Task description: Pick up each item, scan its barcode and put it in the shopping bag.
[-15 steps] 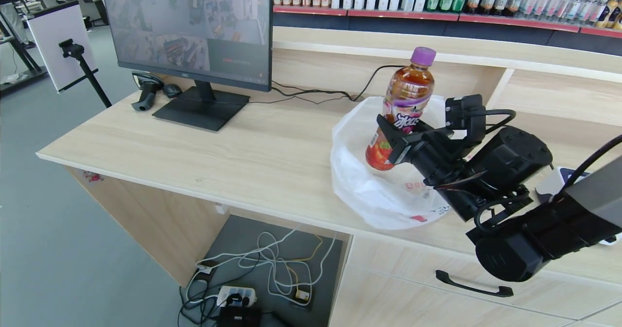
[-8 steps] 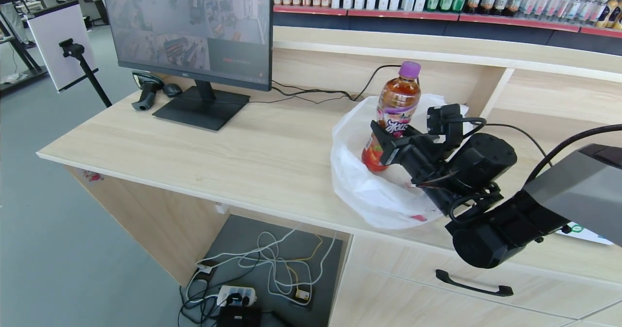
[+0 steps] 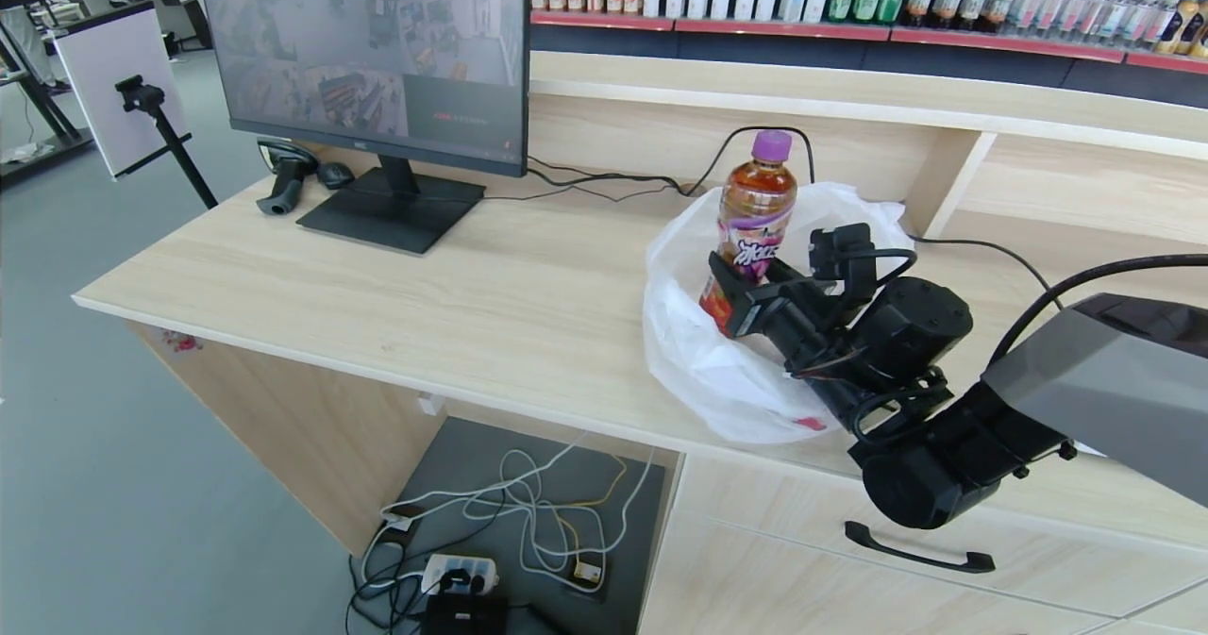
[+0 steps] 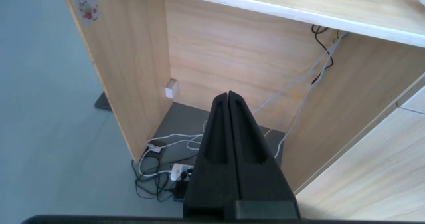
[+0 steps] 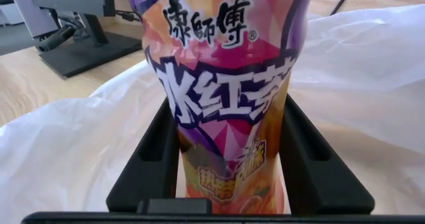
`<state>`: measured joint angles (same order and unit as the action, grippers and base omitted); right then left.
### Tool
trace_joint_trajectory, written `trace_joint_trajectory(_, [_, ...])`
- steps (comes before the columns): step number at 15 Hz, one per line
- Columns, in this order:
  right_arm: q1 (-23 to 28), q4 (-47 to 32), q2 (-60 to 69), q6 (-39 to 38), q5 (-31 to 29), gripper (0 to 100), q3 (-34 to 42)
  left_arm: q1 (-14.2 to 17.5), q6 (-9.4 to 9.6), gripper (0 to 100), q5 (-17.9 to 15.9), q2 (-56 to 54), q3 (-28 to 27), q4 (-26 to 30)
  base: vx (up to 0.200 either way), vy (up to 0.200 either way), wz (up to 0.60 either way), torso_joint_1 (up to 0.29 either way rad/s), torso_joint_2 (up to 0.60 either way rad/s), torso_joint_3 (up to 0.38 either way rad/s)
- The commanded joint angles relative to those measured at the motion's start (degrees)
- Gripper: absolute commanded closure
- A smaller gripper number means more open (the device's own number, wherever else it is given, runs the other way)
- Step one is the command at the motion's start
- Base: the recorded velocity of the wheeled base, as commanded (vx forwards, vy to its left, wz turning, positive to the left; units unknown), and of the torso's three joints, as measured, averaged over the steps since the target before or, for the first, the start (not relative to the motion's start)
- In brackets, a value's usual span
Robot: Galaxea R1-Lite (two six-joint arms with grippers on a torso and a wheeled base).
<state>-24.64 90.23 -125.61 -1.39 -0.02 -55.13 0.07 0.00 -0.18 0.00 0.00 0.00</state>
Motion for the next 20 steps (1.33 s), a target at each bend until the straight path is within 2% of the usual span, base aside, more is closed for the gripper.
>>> trace_joint_trajectory(1, [-0.06, -0.23, -0.42, -0.02, 0.02, 100, 0.02, 0.01, 0.0, 100, 0.01, 0.0, 0.0, 0.0, 0.0, 0.0, 0.0, 0.0, 0.0, 0.0])
trace_joint_trajectory(6, [-0.94, -0.23, -0.51, -0.28, -0.06, 100, 0.81, 0.01, 0.0, 100, 0.01, 0.0, 0.0, 0.0, 0.0, 0.0, 0.0, 0.0, 0.0, 0.0])
trace_joint_trajectory(7, [-0.94, -0.23, -0.51, -0.28, -0.06, 0, 0.81, 0.01, 0.0, 100, 0.01, 0.0, 0.0, 0.0, 0.0, 0.0, 0.0, 0.0, 0.0, 0.0])
trace_joint_trajectory(13, [-2.43, -0.23, 0.19, -0.63, -0.33, 0, 1.07, 0.01, 0.0, 100, 0.01, 0.0, 0.0, 0.0, 0.0, 0.0, 0.0, 0.0, 0.0, 0.0])
trace_joint_trajectory(20, [-3.22, -0.23, 7.75, -0.63, -0.24, 0, 5.99, 0.01, 0.0, 100, 0.01, 0.0, 0.0, 0.0, 0.0, 0.0, 0.0, 0.0, 0.0, 0.0])
